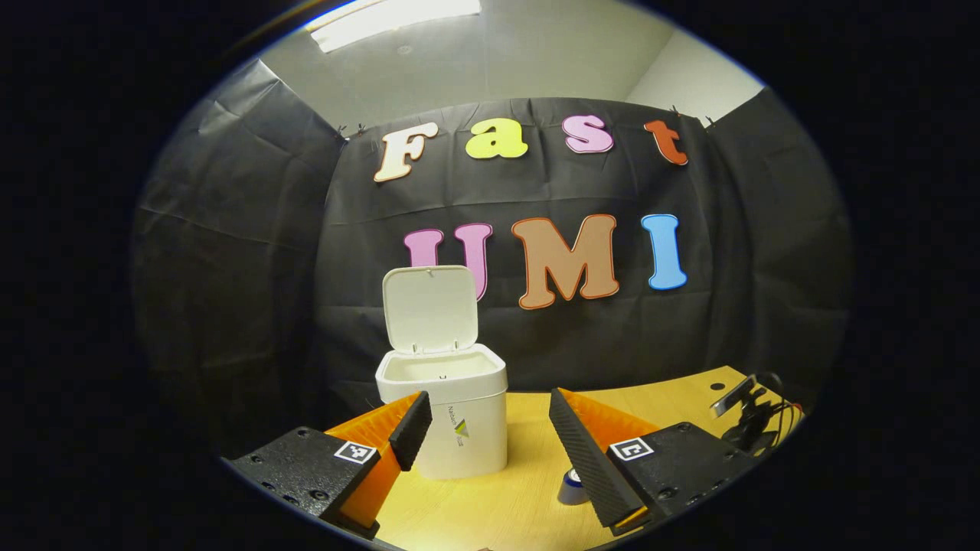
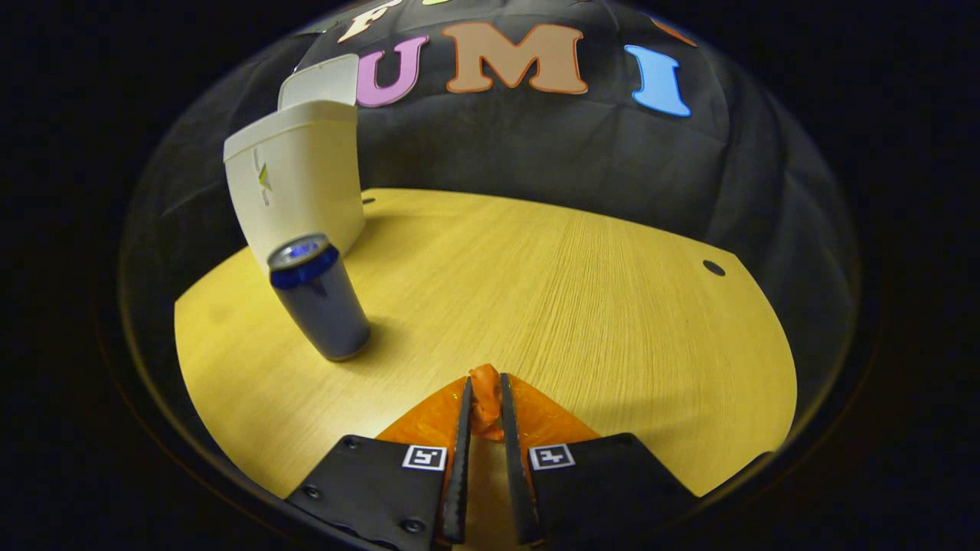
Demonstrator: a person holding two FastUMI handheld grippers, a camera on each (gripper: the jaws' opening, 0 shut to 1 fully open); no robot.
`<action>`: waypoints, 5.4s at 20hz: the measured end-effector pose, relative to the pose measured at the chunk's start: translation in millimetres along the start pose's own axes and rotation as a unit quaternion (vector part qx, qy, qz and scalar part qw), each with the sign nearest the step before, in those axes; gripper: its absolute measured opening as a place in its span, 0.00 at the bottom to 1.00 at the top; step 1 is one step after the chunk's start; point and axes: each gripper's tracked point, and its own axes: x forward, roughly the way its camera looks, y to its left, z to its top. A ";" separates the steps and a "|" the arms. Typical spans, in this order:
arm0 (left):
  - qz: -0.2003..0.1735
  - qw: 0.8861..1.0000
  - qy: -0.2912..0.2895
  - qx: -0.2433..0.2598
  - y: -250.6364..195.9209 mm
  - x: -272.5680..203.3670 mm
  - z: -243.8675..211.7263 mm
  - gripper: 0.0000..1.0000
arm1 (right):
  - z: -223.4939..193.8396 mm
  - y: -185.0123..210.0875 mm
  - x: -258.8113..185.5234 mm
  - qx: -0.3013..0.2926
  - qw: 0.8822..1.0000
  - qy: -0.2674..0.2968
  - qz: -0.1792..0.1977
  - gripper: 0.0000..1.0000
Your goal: Press the lid of the desktop garbage bin to open it, pick up the crumpled paper on the desktop and throw it into the bin, then pick up the pop can on the desktop and drop it into the bin, and finally close the garbage bin lid.
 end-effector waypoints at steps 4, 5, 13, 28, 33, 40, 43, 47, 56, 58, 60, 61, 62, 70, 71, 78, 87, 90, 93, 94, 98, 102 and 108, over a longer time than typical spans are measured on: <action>-0.016 1.000 0.001 -0.008 -8.3 5.3 -1.3 0.94 | 80.9 18.9 -39.7 0.026 0.995 -0.086 0.032 0.25; -0.020 1.000 0.000 -0.010 -10.7 7.0 -1.6 0.94 | 99.6 25.0 -50.3 0.028 0.993 -0.104 0.041 0.24; -0.038 0.999 -0.004 -0.022 -5.3 9.2 -0.4 0.94 | 242.7 87.5 -120.5 -0.031 0.962 -0.251 0.098 0.24; -0.019 0.999 0.011 -0.031 65.0 9.1 -21.8 0.94 | 367.4 239.7 -58.8 -0.109 0.937 -0.285 0.169 0.24; -0.016 0.999 0.019 -0.031 89.6 15.7 -30.9 0.97 | 367.7 283.0 0.7 -0.132 0.946 -0.247 0.164 0.27; -0.003 0.999 0.020 -0.026 118.3 25.7 -35.4 0.94 | 363.0 299.2 30.2 -0.138 0.952 -0.236 0.138 0.73; -0.006 0.999 0.022 -0.030 117.1 28.3 -36.4 0.96 | 365.3 292.9 26.7 -0.133 0.952 -0.242 0.133 0.82; -0.019 0.999 0.014 -0.033 103.9 32.3 -31.7 0.94 | 367.4 266.7 2.5 -0.122 0.950 -0.260 0.118 0.83; -0.059 0.997 0.003 -0.058 49.6 45.5 -26.5 0.93 | 347.6 147.0 -95.8 -0.059 0.942 -0.328 0.037 0.95; -0.073 0.996 0.003 -0.056 33.0 49.3 -27.7 0.94 | 337.6 114.4 -117.4 -0.048 0.939 -0.341 0.007 0.99; -0.086 0.995 0.004 -0.054 16.2 52.6 -29.9 0.95 | 323.8 77.8 -134.4 -0.036 0.938 -0.344 -0.030 0.95; -0.093 0.994 0.006 -0.053 7.0 54.4 -31.2 0.93 | 315.7 61.5 -143.5 -0.027 0.937 -0.345 -0.045 0.99; -0.100 0.994 0.008 -0.054 -2.3 55.9 -34.0 0.93 | 305.5 44.8 -151.8 -0.018 0.937 -0.343 -0.060 0.99; -0.155 0.987 0.021 -0.047 -86.9 67.4 -51.5 0.96 | 215.8 -68.7 -198.8 0.042 0.939 -0.302 -0.160 0.95; -0.160 0.986 0.025 -0.046 -97.1 69.3 -57.5 0.93 | 206.5 -78.9 -203.9 0.048 0.939 -0.297 -0.168 0.95; -0.156 0.982 0.106 -0.015 -132.3 80.1 -137.7 0.94 | 150.1 -129.9 -223.8 0.073 0.940 -0.262 -0.207 0.95; -0.141 0.964 0.224 0.016 -142.6 75.1 -240.9 0.94 | 119.4 -151.7 -223.4 0.078 0.946 -0.226 -0.218 0.95; -0.137 0.961 0.237 0.021 -141.7 75.3 -255.1 0.95 | 116.2 -149.4 -219.8 0.076 0.949 -0.218 -0.216 0.95; -0.133 0.958 0.252 0.015 -138.0 74.7 -261.6 0.93 | 113.3 -144.0 -216.7 0.070 0.952 -0.209 -0.211 0.95; -0.133 0.960 0.248 0.014 -138.3 74.3 -261.6 0.80 | 112.8 -141.8 -215.1 0.068 0.953 -0.208 -0.209 0.95; -0.142 0.965 0.219 0.009 -138.0 74.4 -230.8 0.77 | 115.3 -130.1 -209.9 0.063 0.956 -0.209 -0.198 0.95; -0.147 0.981 0.124 -0.026 -131.9 85.5 -137.2 0.76 | 118.8 -108.4 -196.6 0.053 0.961 -0.209 -0.174 0.95; -0.130 0.990 0.032 -0.046 -97.6 102.7 -29.2 0.75 | 136.7 -68.1 -178.7 0.033 0.966 -0.219 -0.130 0.95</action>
